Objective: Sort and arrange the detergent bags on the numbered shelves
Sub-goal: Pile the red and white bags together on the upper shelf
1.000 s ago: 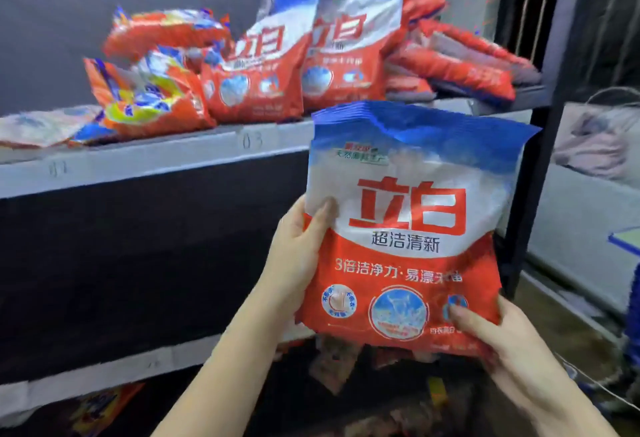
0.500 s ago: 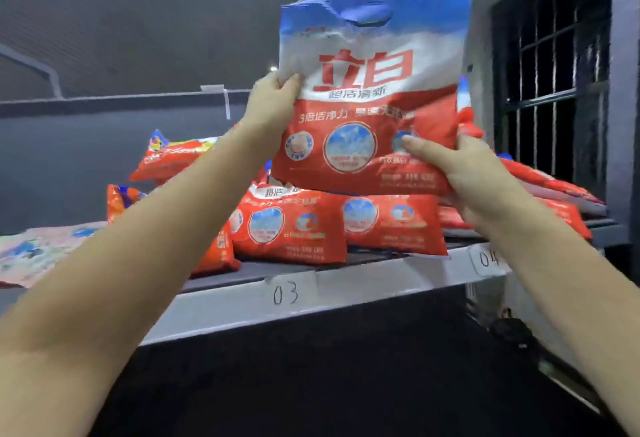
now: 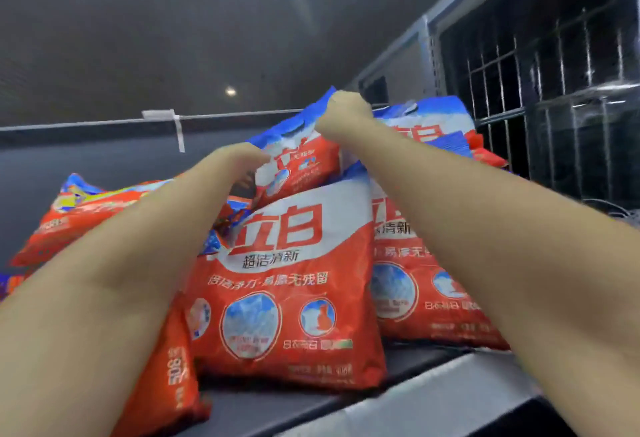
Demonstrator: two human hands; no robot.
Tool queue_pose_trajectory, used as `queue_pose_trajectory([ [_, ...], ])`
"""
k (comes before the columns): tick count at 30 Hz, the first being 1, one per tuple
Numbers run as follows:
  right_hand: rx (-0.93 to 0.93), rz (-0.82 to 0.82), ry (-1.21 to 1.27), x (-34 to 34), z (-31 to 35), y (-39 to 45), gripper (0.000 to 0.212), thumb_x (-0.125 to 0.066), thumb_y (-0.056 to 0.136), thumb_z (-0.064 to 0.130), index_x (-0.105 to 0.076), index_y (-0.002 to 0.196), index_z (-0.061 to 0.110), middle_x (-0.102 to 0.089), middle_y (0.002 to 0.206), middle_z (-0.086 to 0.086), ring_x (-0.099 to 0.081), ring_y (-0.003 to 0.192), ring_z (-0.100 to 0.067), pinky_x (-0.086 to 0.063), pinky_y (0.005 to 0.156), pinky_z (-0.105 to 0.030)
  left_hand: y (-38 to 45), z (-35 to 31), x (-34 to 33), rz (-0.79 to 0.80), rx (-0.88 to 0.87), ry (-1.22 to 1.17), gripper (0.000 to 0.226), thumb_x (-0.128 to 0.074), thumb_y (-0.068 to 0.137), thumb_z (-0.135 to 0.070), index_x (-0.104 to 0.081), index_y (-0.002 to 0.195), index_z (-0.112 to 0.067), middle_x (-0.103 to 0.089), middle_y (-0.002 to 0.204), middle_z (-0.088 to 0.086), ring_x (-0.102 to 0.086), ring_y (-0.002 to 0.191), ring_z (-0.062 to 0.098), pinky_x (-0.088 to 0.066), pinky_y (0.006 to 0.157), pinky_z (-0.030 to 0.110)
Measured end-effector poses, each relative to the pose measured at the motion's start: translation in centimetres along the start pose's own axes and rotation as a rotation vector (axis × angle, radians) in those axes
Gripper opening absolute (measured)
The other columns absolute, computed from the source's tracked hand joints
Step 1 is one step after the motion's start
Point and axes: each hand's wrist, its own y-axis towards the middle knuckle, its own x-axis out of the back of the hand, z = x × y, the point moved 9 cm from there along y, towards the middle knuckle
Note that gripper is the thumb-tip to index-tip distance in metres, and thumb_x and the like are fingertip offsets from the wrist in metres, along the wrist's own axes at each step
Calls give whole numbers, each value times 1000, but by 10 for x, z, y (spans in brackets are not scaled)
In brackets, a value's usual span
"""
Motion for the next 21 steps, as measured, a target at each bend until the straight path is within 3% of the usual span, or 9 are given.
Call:
queue_pose_trajectory([
  [1,45,7,-118,4,1,-1,29,-44,91,10,-55,117,2,-56,126,-15,-53,117,-31,-44,88,-29,-10,6,-15,86,38,0,29,-52,91,-23,-54,113,-5,-54,89,15,-50,67,24,-44,75,34],
  [4,124,4,-267,19,-3,-5,15,-43,87,7,-57,88,4,-58,91,-20,-53,93,-35,-41,62,-23,-13,-3,-22,24,-65,144,14,-49,79,-14,-58,88,-7,-57,84,14,-54,74,26,-45,70,33],
  [5,144,2,-288,26,-4,-9,14,-43,85,7,-57,87,5,-57,88,-21,-53,90,-34,-38,58,-22,-27,-14,-18,-34,-121,227,14,-49,81,-11,-61,85,-5,-58,80,12,-55,74,27,-46,67,30],
  [8,189,-21,-301,47,-9,-29,29,-43,84,7,-64,102,0,-55,90,-21,-56,89,-34,-37,67,-27,-76,-56,-11,-214,-383,584,27,-45,88,-14,-68,97,-3,-66,92,13,-59,91,32,-45,70,30],
  [11,271,-17,-337,70,-9,-70,24,-42,81,6,-62,90,-4,-55,87,-27,-52,81,-33,-40,69,-33,-131,-80,-19,-321,-513,800,33,-42,86,-17,-68,102,-5,-65,103,20,-58,92,38,-45,75,39],
  [13,332,-21,-319,88,-13,-103,22,-43,82,7,-61,90,-1,-58,95,-27,-54,87,-31,-40,71,-33,-175,-94,-32,-365,-576,834,33,-40,88,-17,-66,104,-4,-64,105,22,-58,96,41,-45,78,42],
  [16,373,2,-290,115,-32,-152,34,-43,87,12,-60,115,5,-62,117,-17,-54,110,-30,-41,89,-35,-242,-104,-58,-389,-621,780,34,-40,93,-21,-63,117,-10,-61,119,19,-54,110,40,-42,87,44],
  [21,426,76,-349,155,-87,-241,32,-44,90,19,-59,115,6,-60,118,-14,-52,112,-30,-37,93,-37,-340,-92,-117,-330,-653,658,35,-38,97,-28,-55,125,-15,-57,126,9,-49,118,31,-40,92,42],
])
